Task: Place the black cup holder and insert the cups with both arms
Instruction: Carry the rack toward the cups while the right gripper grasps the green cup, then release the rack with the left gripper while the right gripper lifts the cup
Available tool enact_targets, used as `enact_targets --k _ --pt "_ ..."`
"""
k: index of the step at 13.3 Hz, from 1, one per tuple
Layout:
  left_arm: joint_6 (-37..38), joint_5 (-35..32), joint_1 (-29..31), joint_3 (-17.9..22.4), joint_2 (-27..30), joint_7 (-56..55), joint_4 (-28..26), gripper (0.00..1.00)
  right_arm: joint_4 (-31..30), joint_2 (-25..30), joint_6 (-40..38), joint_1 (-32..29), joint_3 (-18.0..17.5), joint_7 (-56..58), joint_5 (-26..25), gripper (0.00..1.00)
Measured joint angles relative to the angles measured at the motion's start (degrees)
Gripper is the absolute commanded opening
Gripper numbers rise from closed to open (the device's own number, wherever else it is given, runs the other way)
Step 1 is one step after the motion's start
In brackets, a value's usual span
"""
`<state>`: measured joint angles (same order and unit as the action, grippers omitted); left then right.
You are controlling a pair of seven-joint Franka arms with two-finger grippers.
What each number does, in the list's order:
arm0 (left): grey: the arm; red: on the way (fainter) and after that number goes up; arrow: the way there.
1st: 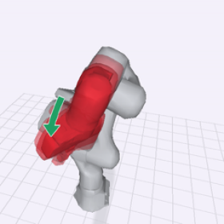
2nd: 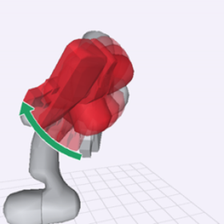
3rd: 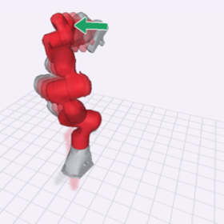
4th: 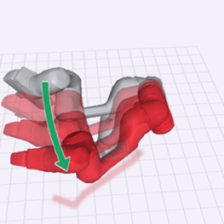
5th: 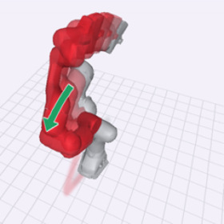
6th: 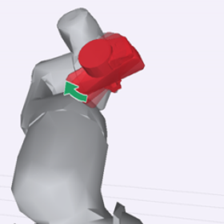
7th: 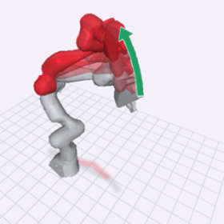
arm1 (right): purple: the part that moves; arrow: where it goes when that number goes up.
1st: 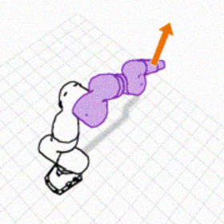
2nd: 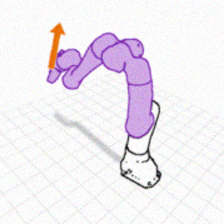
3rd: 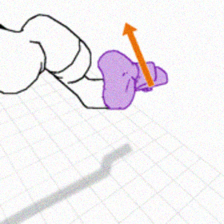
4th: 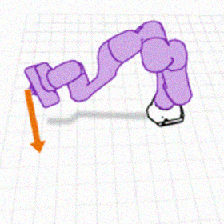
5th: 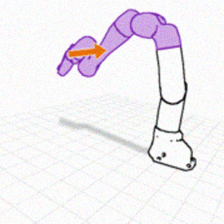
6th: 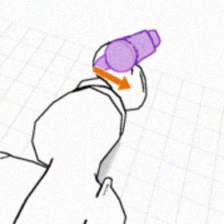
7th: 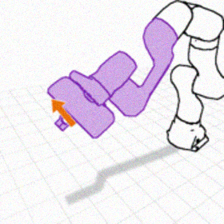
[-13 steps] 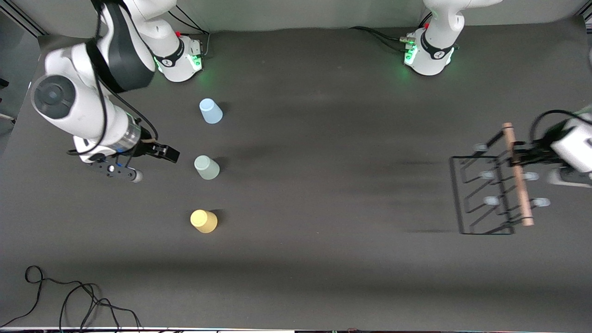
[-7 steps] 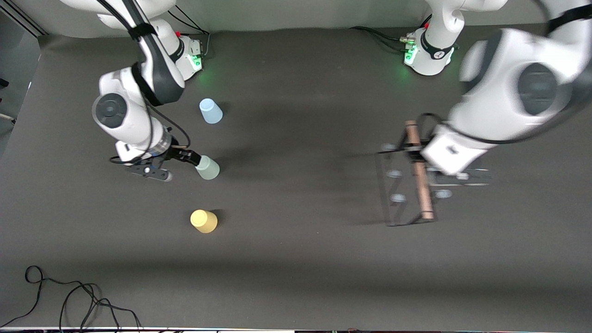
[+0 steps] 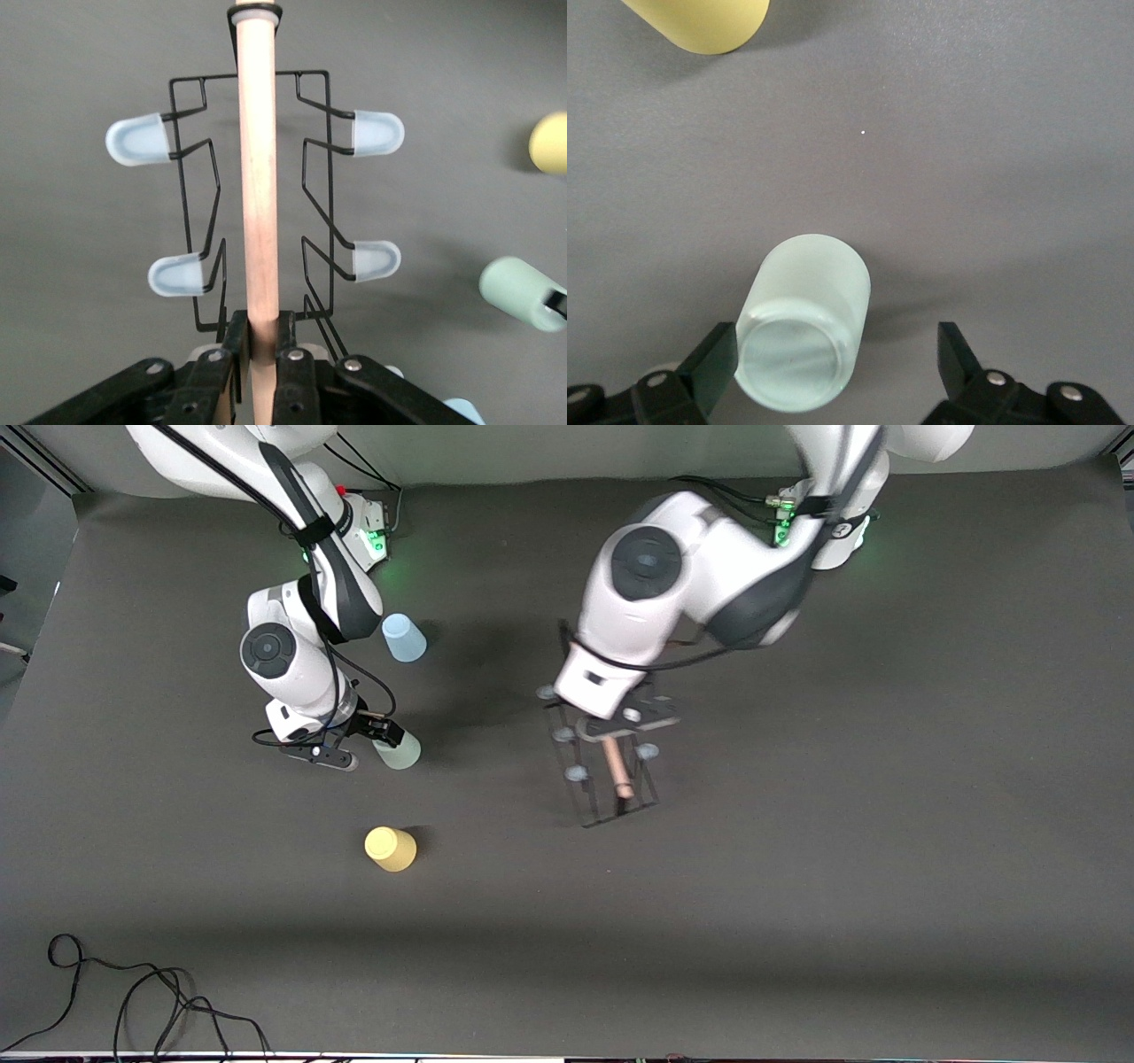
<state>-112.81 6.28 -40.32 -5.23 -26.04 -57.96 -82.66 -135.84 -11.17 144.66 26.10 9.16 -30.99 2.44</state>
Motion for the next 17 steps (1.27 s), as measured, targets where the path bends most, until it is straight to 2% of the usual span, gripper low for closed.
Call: enact_targets --k 3,6,7,10,11,14,16,17 --pt "-7.3 -2.7 -5.9 0.1 -4.4 -0.9 0.2 0.00 0.0 -0.7 1.7 1.1 -0.1 0.0 2.8 1.00" --pt "-10.8 -6.6 -9.8 0.2 -8.7 -1.1 1.6 0.00 -0.1 -2.7 4.0 3.1 -0.1 -0.1 4.1 1.00" --pt "-11.0 -6.8 -10.1 0.2 -9.8 -1.0 2.3 0.00 -0.1 -3.9 5.0 3.2 -0.1 -0.1 4.2 0.93" --pt "-11.4 -6.9 -10.1 0.7 -11.2 -0.6 3.7 0.00 -0.1 -5.9 6.6 3.3 -0.1 -0.1 4.2 0.19" --pt "-12.0 -7.0 -10.1 0.8 -11.5 -0.5 3.8 0.00 0.0 -5.9 6.6 3.3 -0.1 -0.1 4.2 0.00" --pt "-13.5 -7.0 -10.1 0.9 -11.8 1.3 3.8 0.00 0.3 -5.2 6.6 3.3 0.1 -0.1 4.2 0.00" --pt "-13.9 -7.0 -10.1 0.8 -11.9 2.6 3.8 0.00 1.0 -3.2 3.5 3.3 0.4 -0.1 4.2 0.00" --pt "-14.0 -7.0 -10.1 0.7 -11.9 2.7 3.8 0.90 2.0 -1.2 -0.1 3.3 0.9 -0.1 4.2 0.00"
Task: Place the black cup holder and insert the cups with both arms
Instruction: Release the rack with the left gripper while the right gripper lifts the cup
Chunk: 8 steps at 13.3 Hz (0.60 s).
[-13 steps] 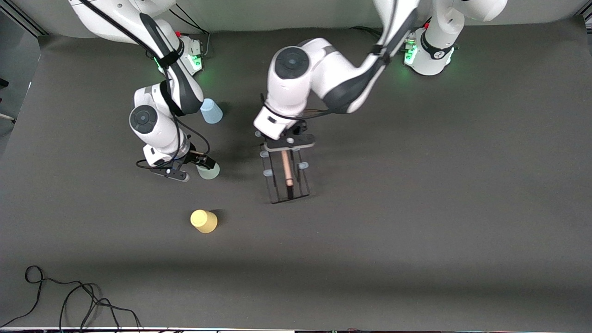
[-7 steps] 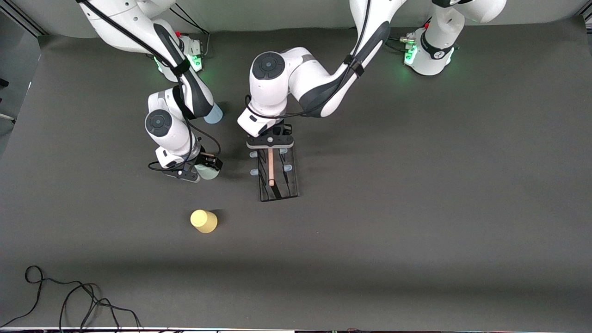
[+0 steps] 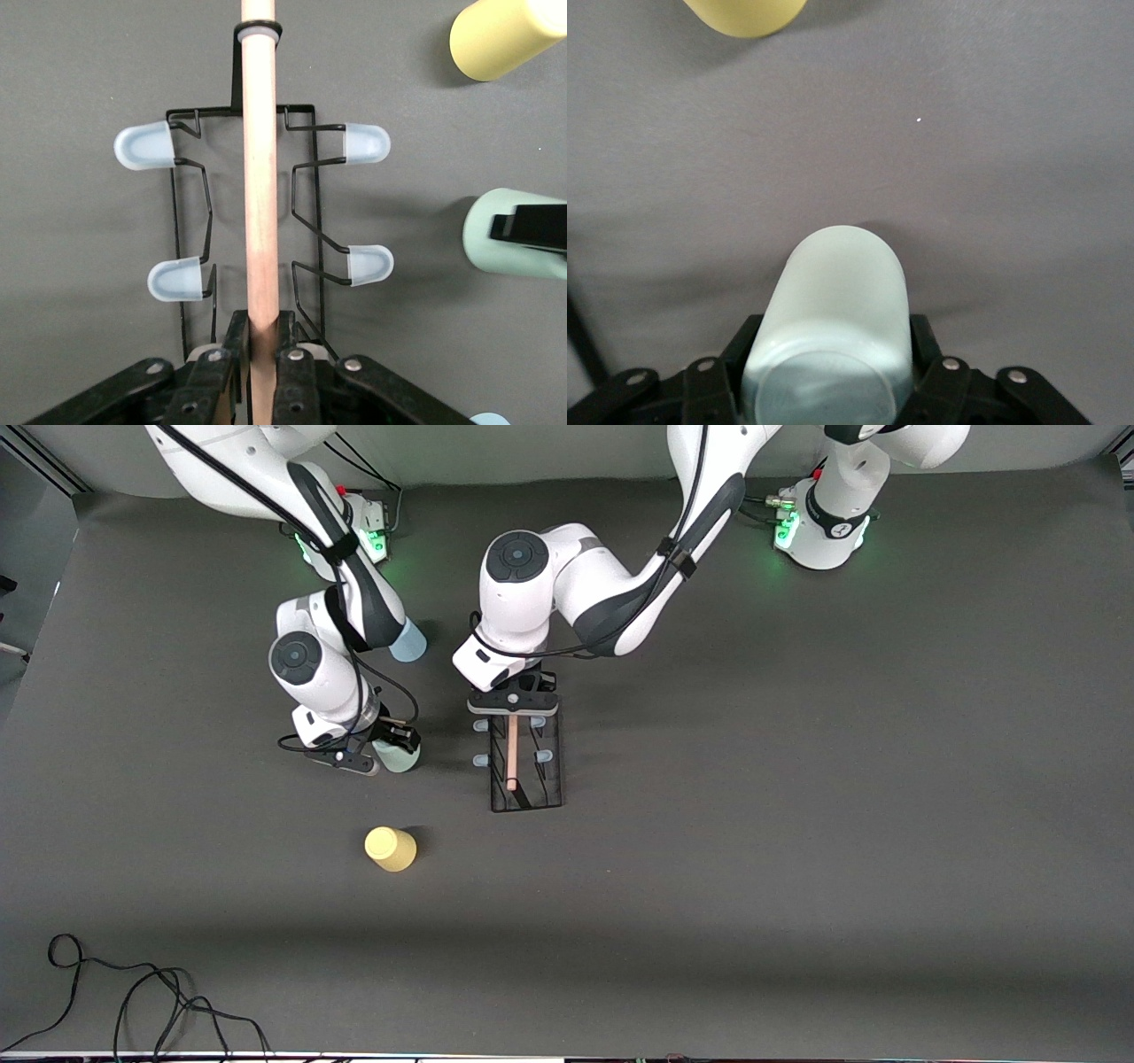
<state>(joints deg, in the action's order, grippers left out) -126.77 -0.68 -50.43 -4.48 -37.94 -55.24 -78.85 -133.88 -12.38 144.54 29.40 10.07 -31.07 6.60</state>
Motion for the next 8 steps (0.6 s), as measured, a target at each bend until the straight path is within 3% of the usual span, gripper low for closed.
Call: enact_targets --k 1,5,8 --pt "0.0 0.0 0.0 0.0 0.0 0.0 0.0 1.00 1.5 2.5 -4.8 0.0 0.6 0.0 0.0 0.00" --pt "0.6 0.0 0.6 0.6 -0.4 0.1 1.9 1.00 12.0 10.7 -27.6 0.0 1.5 -0.8 0.1 0.00" --pt "12.6 0.1 6.2 1.0 2.1 1.4 8.0 1.00 18.3 11.3 -33.7 2.5 1.2 -8.3 0.4 0.00"
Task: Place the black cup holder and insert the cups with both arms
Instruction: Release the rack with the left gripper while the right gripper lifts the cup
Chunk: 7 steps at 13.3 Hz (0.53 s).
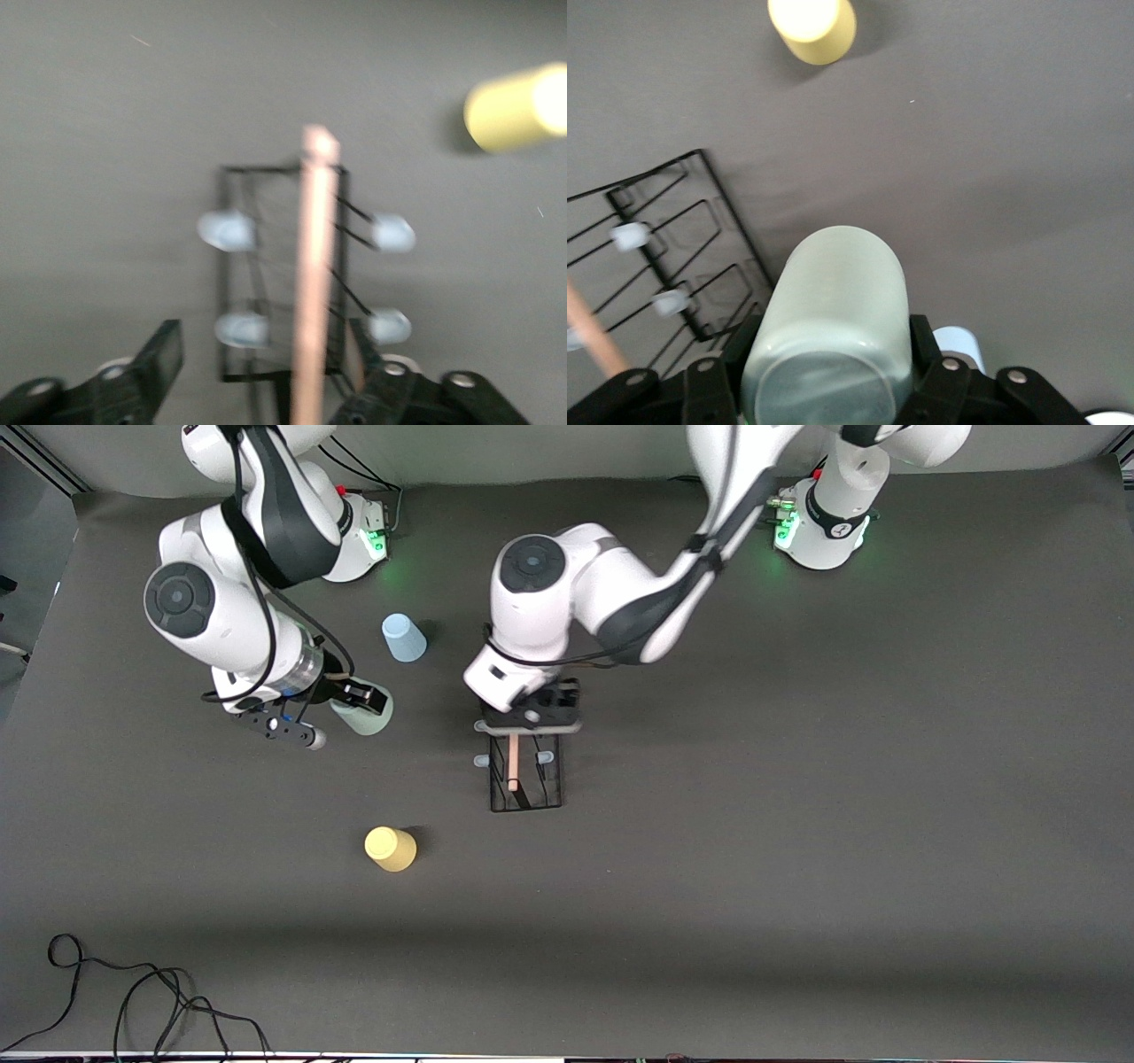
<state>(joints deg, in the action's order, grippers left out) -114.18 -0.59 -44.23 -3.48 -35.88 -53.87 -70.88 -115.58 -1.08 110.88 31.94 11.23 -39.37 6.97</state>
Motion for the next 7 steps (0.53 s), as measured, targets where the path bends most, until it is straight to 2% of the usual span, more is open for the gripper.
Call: enact_targets --k 4,7 --pt "16.9 1.1 11.1 0.3 9.1 15.8 1.7 1.00 0.9 -1.2 0.8 8.4 -0.4 -10.7 3.7 0.00" --pt "21.8 1.1 20.5 0.4 15.0 29.4 -1.5 1.00 0.2 -2.7 3.3 13.7 -0.5 -15.8 4.1 0.00"
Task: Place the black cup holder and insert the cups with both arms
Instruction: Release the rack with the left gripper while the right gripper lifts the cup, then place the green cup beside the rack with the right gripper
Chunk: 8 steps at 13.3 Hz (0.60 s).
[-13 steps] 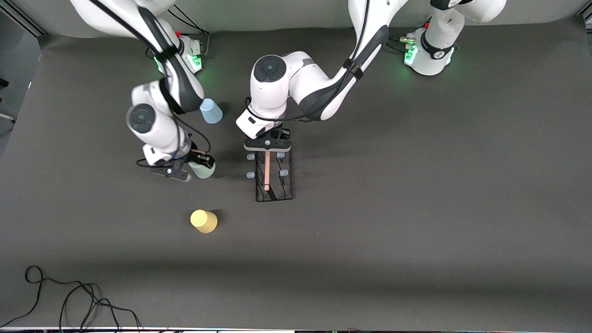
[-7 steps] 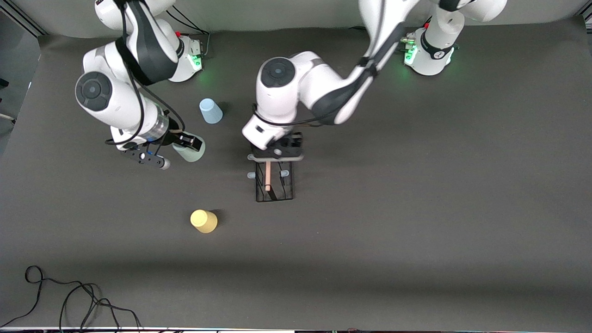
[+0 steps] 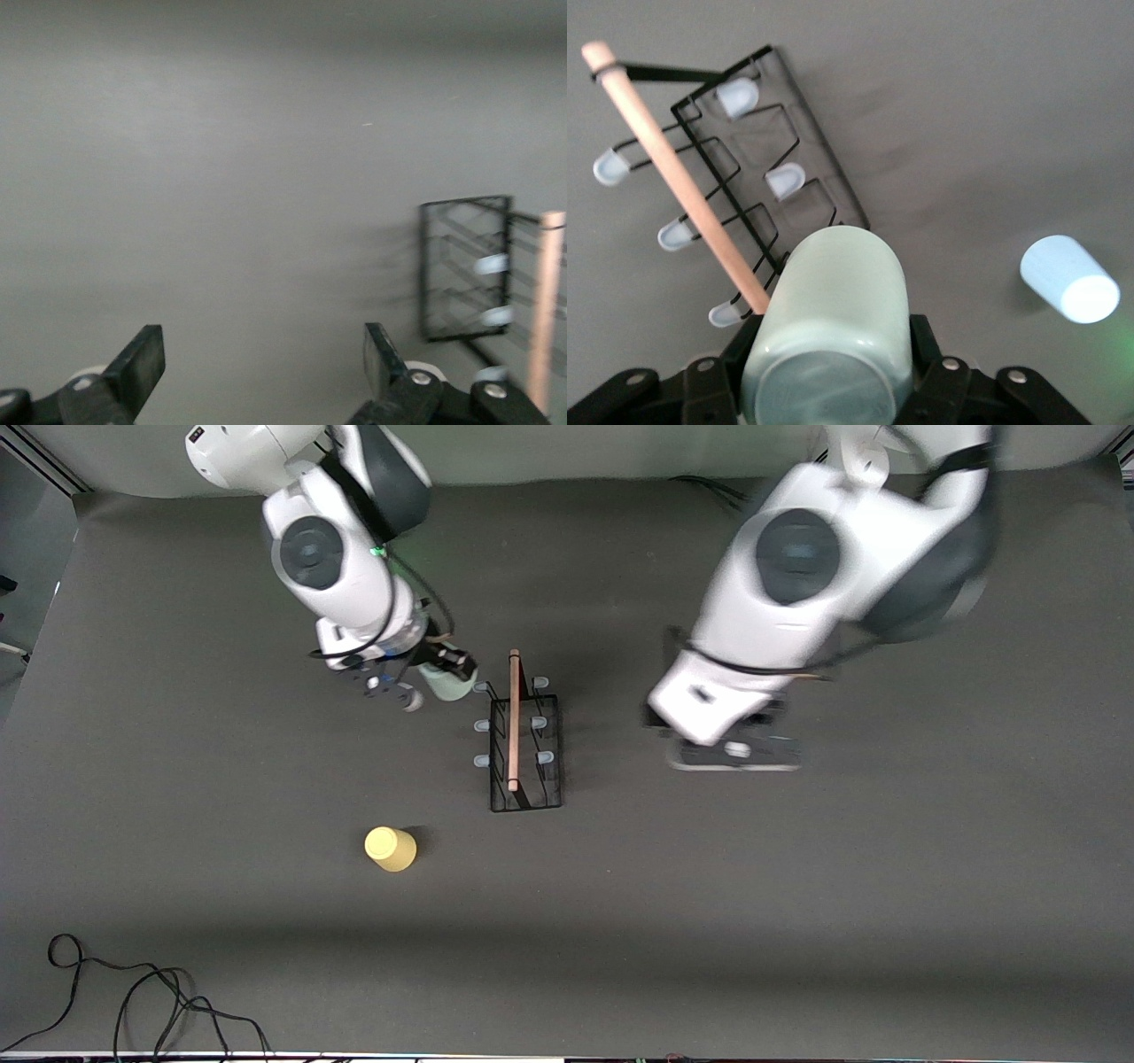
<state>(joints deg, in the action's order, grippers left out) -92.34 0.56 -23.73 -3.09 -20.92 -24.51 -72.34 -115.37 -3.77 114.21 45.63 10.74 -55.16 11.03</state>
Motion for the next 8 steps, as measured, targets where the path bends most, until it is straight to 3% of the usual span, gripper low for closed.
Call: enact_targets --k 6,7,8 --pt "0.4 0.4 14.9 0.0 9.6 18.7 -11.6 1.00 -12.2 -2.3 18.0 4.3 0.0 -0.9 0.0 0.00" --pt "0.4 0.4 16.5 0.0 10.5 20.4 -13.0 1.00 -12.7 -2.7 18.8 4.5 0.0 -0.9 0.0 0.37" --pt "0.4 0.4 18.0 0.0 11.1 21.4 -13.9 1.00 -12.8 -2.9 19.3 4.5 0.0 -0.9 0.0 0.97"
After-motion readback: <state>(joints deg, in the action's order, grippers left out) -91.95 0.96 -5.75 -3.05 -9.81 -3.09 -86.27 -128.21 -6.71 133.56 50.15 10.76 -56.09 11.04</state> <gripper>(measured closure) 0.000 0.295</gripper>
